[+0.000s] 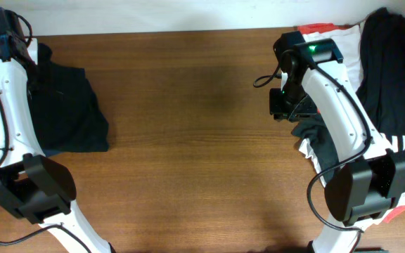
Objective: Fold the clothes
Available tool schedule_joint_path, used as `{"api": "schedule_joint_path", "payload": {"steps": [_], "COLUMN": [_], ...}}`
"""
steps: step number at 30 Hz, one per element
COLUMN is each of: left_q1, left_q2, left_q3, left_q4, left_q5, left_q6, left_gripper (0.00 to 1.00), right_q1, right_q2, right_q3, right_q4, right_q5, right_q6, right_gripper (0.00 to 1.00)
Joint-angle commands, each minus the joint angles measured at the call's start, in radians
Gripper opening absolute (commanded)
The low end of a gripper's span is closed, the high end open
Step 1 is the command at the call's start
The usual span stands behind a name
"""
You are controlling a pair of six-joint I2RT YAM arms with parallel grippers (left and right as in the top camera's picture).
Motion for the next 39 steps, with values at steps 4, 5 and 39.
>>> {"api": "schedule_joint_path", "payload": {"steps": [4, 5, 39], "left_q1": [0.053, 0.067, -0.533], "left_q2": [-0.017, -0.017, -0.433], "left_q3": [0.023, 0.023, -0.499], "left_q4": [0.126, 0.137, -0.08], "left_q5": [-0.18, -0.18, 0.345], "left_q6": [0.101, 0.101, -0.11], "left_gripper": [0.01, 0.01, 0.99], "right_q1": [0.004, 0.004, -0.134], "right_q2": [-0.011, -0.011, -0.616], "right_q3": [0.016, 0.016, -0.506], "right_q4": [-0.012, -0.013, 0.22], "right_q5": [0.016, 0.016, -0.195], "right_q6": [0.009, 0.009, -0.1], "right_gripper": [0.35, 0.35, 0.99]}}
